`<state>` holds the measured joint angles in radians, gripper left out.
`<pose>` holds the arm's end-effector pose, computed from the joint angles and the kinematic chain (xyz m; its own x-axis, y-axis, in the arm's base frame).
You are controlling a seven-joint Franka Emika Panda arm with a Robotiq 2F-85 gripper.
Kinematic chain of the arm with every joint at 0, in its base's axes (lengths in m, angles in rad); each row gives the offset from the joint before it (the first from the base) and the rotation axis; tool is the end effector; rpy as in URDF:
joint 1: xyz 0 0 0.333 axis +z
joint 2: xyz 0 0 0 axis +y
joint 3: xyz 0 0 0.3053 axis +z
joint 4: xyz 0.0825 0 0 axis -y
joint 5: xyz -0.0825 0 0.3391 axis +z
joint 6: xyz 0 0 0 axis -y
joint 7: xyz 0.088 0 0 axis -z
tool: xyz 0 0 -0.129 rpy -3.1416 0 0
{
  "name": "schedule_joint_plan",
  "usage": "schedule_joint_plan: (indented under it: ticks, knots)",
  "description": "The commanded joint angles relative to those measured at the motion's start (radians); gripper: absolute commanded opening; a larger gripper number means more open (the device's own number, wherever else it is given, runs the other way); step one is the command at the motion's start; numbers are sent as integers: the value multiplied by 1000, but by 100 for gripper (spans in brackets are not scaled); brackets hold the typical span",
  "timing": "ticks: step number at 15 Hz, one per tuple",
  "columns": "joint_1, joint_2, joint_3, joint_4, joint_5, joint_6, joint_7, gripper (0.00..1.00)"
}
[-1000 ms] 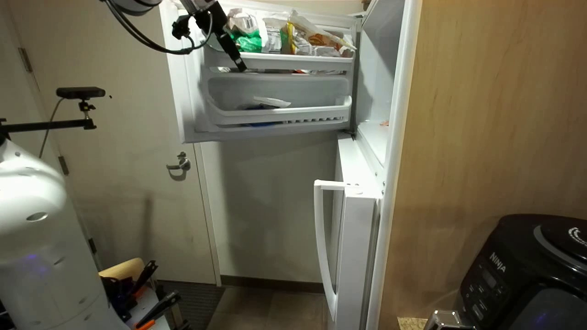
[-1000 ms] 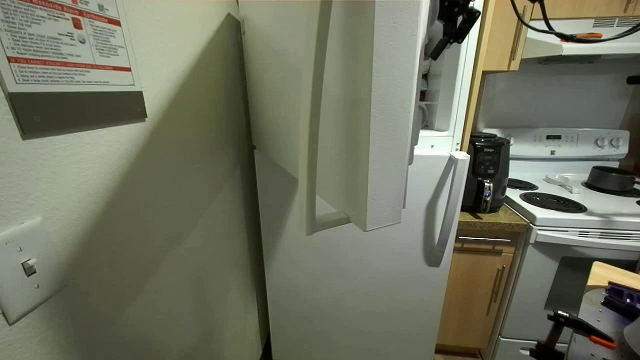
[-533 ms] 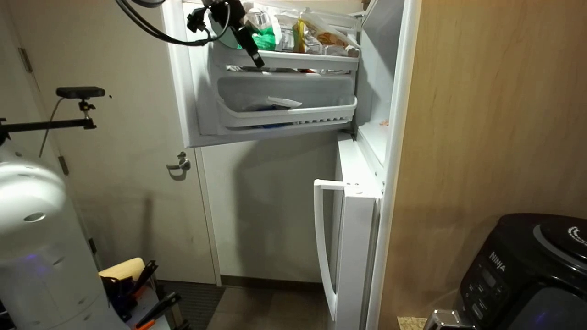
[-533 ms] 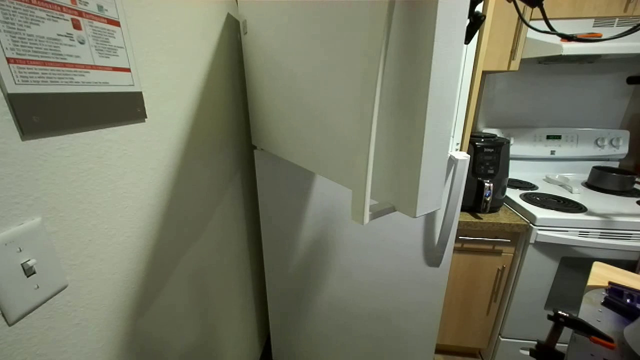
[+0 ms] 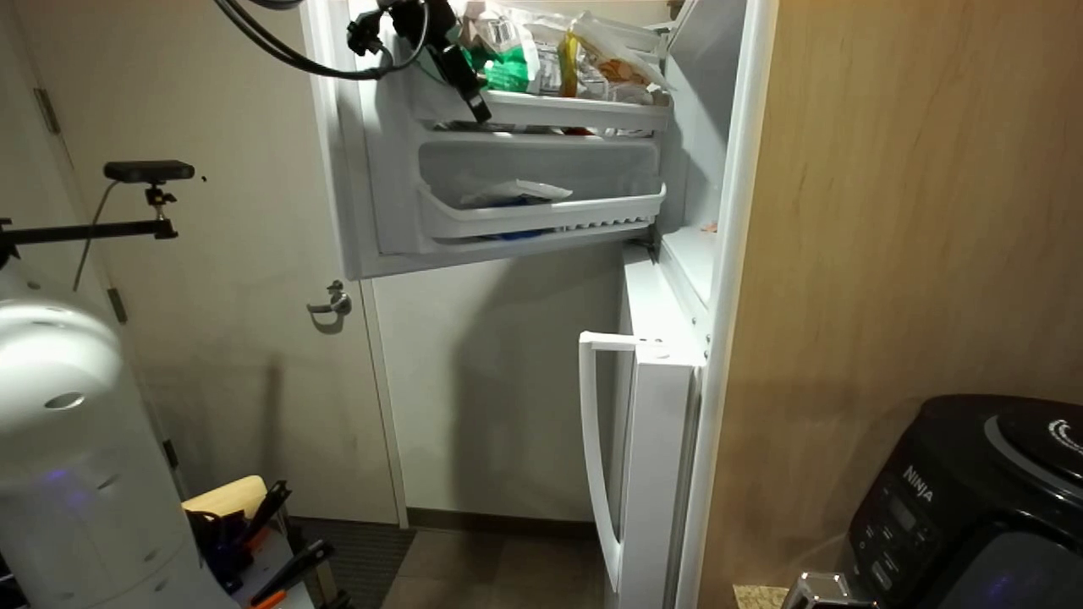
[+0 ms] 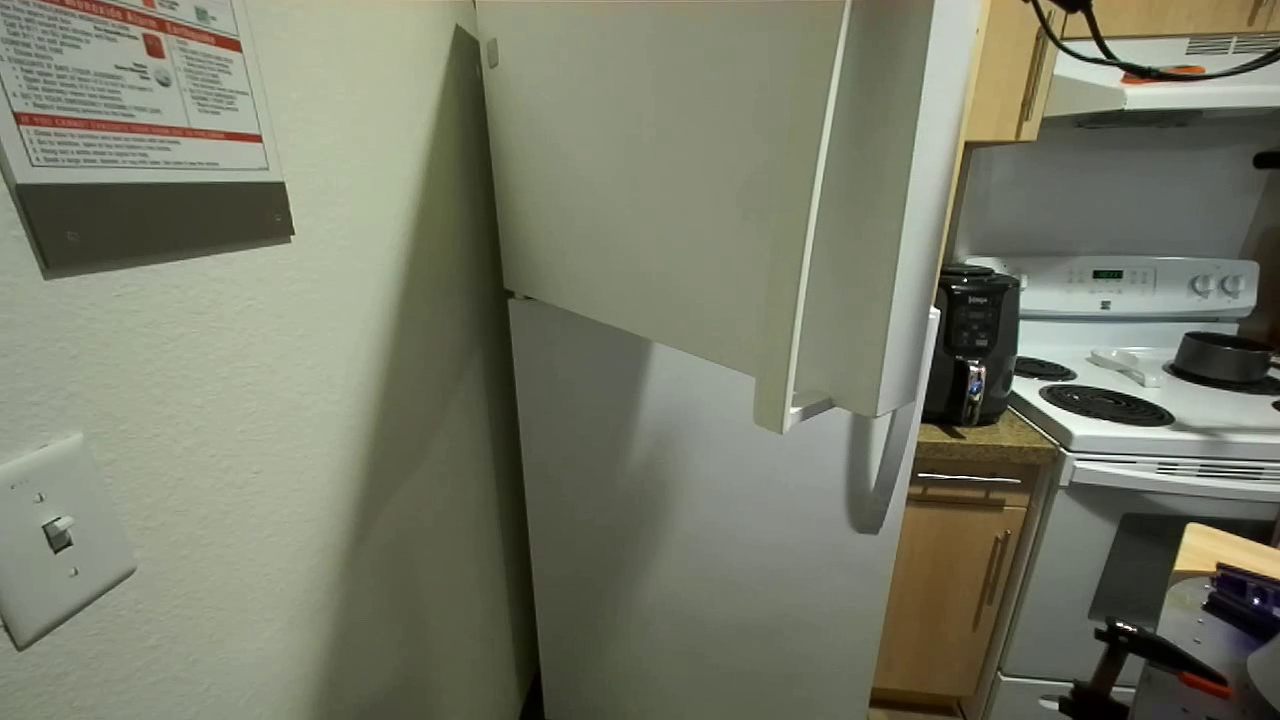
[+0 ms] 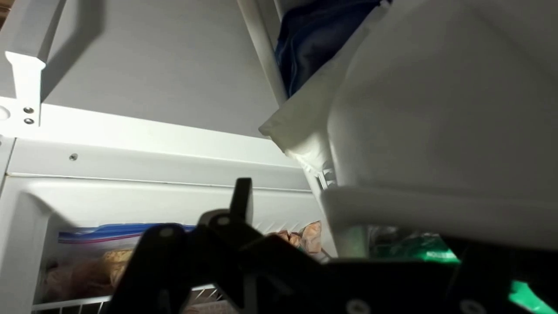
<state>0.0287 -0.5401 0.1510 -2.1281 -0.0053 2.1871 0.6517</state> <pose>0.3924 0.0876 0.6541 0.7402 -0.4565 0.4936 -0.3668 -0.8895 -0.2726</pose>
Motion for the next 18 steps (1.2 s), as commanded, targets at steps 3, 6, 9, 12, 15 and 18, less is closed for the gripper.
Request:
schedule_joint_plan:
  ticks: [3,6,9,12,15,18]
  knots:
    - [-20,0,17,3,14,-2,-10,100]
    - [-20,0,17,3,14,-2,-10,100]
    - [-29,4,5,17,10,-2,-22,100]
    - [-49,7,-6,46,2,-2,-30,100]
    - [-58,-4,15,57,-3,0,-6,100]
    - [-54,-16,37,63,-4,-3,9,100]
